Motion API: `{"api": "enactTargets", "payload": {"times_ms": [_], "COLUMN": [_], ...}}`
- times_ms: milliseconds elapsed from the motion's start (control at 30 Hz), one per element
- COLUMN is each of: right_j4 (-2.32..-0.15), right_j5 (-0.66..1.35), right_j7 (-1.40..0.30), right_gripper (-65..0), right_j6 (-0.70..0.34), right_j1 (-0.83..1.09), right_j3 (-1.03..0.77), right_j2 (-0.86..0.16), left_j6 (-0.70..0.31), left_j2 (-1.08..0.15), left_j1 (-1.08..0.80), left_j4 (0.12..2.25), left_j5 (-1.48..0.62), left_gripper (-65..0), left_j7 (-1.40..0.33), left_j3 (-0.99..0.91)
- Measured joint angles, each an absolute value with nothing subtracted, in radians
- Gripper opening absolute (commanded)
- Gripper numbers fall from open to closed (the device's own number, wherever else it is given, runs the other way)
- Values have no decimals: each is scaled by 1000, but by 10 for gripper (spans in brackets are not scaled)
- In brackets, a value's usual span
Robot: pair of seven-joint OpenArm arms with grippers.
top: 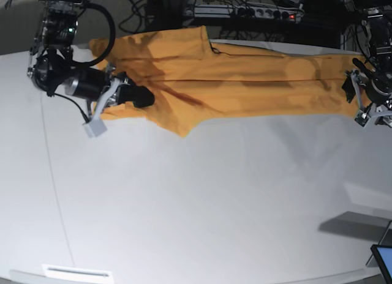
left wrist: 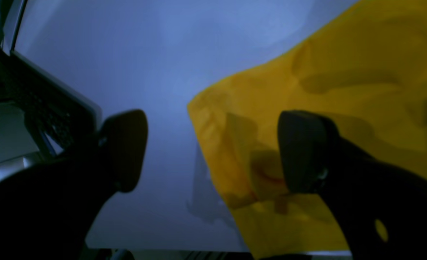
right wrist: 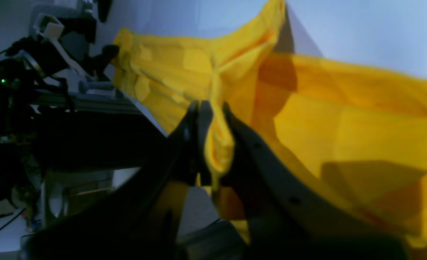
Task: Fold the T-shirt properly
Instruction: 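Drag the grasped sleeve corner with the right gripper toward the collar end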
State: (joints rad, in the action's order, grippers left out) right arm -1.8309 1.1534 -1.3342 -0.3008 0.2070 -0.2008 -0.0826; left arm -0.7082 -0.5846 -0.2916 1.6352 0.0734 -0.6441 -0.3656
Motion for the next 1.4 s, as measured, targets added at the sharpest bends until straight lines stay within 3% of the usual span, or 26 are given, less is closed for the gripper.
{"api": "enactTargets", "payload": {"times_ms": [367, 567, 1200, 1400], "right_j4": [-1915, -1915, -1911, -1878], "right_j5": [1157, 1314, 1306, 1174], "right_j7": [-1340, -1335, -1333, -1334], "right_gripper": [-649, -649, -649, -647], "right_j6": [-301, -301, -300, -297], "right_j1": [296, 357, 384, 356], "right_j3": [-201, -200, -200, -201], "right_j2": [-83, -114, -123, -99], "left_j6": [-708, -708, -708, -708], "left_j2": [-584, -584, -584, -584], "left_j1": [-291, -291, -292, -292], "left_j4": [1635, 1635, 1635, 1635], "left_j5": [75, 76, 78, 78], "left_gripper": [-101, -101, -101, -101], "left_j7": [-644, -644, -645, -644], "left_j3": [-366, -365, -364, -364]}}
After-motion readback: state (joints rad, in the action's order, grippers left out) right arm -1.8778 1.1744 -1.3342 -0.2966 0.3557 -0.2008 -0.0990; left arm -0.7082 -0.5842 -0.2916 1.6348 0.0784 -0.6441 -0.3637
